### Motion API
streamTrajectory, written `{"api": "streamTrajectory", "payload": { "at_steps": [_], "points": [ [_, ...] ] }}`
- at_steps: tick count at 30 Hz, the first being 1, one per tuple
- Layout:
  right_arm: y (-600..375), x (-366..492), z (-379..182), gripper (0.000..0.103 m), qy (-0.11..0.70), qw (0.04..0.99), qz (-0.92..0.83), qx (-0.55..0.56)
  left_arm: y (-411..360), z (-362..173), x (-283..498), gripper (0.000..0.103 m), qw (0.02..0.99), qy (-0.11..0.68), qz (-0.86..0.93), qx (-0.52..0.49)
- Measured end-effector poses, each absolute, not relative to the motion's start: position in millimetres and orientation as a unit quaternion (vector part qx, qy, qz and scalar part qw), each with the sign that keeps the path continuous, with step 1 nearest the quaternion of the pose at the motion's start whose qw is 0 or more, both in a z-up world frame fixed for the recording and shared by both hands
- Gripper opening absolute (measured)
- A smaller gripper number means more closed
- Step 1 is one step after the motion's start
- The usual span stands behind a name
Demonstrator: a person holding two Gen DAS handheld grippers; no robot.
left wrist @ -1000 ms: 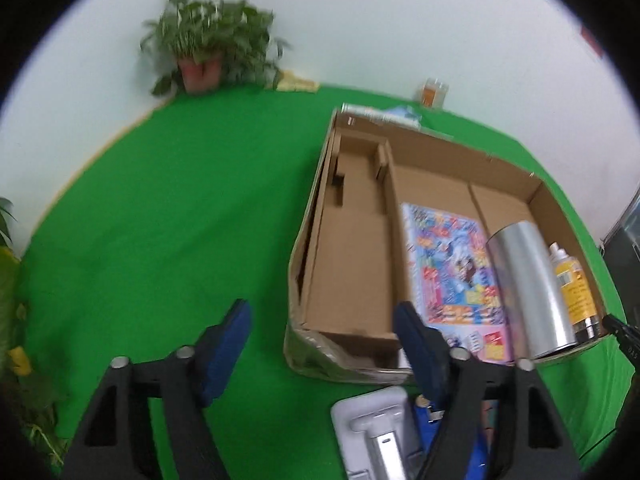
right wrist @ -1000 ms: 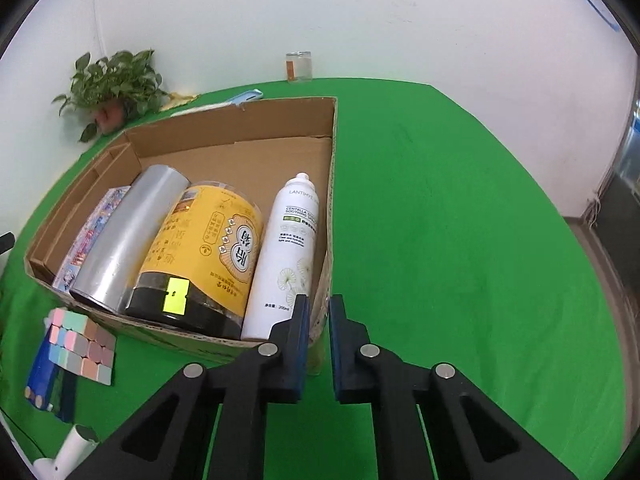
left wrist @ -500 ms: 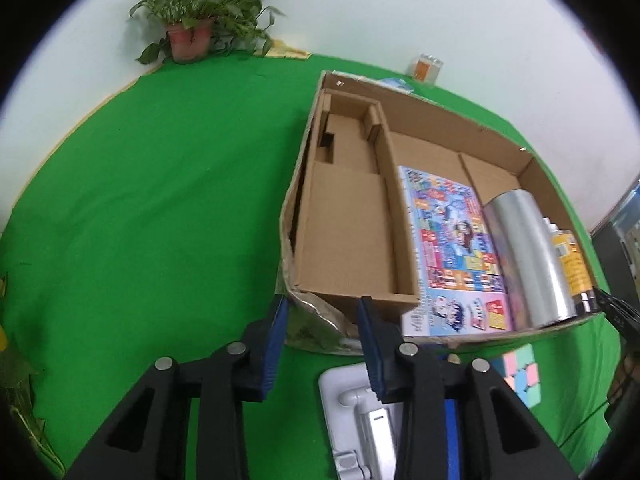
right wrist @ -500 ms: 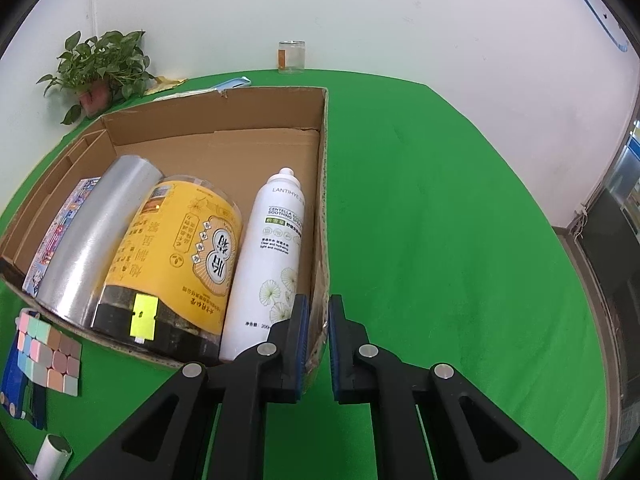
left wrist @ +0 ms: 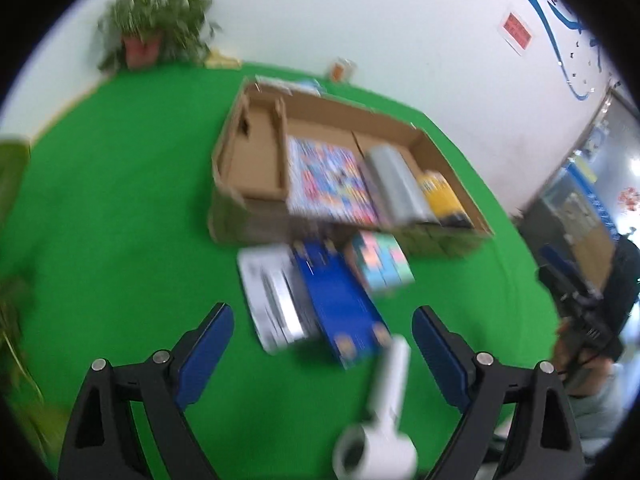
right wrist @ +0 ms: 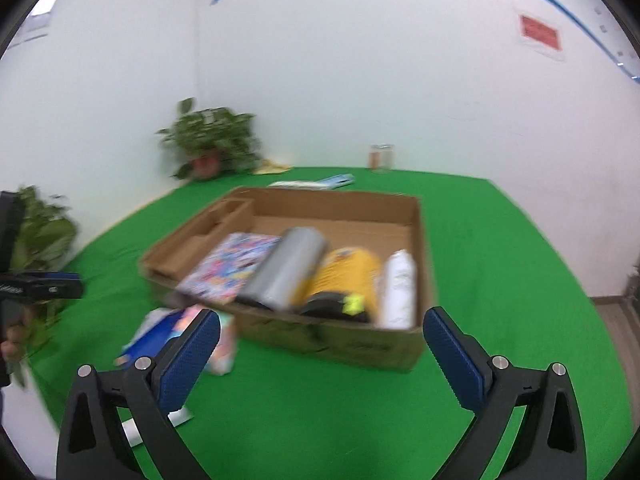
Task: Organize rigid objects
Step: 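Move both grippers to the white hair dryer and grasp its head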
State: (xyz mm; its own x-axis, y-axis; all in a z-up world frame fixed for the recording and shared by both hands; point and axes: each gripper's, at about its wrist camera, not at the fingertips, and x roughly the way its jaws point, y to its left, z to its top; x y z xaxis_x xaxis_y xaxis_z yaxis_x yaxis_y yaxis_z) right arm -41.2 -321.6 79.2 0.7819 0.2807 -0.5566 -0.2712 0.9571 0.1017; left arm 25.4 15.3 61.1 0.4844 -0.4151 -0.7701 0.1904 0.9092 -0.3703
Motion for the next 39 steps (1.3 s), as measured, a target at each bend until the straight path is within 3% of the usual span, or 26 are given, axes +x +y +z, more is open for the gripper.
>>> {"api": "streamTrajectory", "payload": {
  "at_steps": [8, 14, 22, 28, 36, 38, 39],
  "points": [
    [-250, -119, 47, 0.101, 0.356, 0.880, 0.313, -0.036, -16, 7, -27, 0.085, 0.776, 0.565, -0.239, -0.145],
    [-237, -159, 18, 0.098, 0.395, 0.852, 0.342, -0.041, -60, -16, -42, 0.079, 0.741, 0.597, -0.261, -0.163],
    [-268, -181, 9, 0.098, 0.407, 0.863, 0.298, -0.023, -139, -8, -31, 0.079, 0.714, 0.570, -0.354, -0.201],
    [-295, -162, -6, 0.098, 0.417, 0.875, 0.245, 0.013, -123, -6, -14, 0.080, 0.759, 0.550, -0.287, -0.196],
    [-272, -135, -36, 0.080, 0.455, 0.855, 0.248, -0.028, -113, -33, -11, 0.080, 0.743, 0.564, -0.257, -0.251],
    [-267, -131, -37, 0.060, 0.454, 0.855, 0.250, -0.031, -116, -42, -11, 0.080, 0.733, 0.578, -0.251, -0.257],
    [-267, -128, -39, 0.058, 0.458, 0.853, 0.251, -0.022, -117, -45, -13, 0.079, 0.728, 0.584, -0.252, -0.258]
  ]
}}
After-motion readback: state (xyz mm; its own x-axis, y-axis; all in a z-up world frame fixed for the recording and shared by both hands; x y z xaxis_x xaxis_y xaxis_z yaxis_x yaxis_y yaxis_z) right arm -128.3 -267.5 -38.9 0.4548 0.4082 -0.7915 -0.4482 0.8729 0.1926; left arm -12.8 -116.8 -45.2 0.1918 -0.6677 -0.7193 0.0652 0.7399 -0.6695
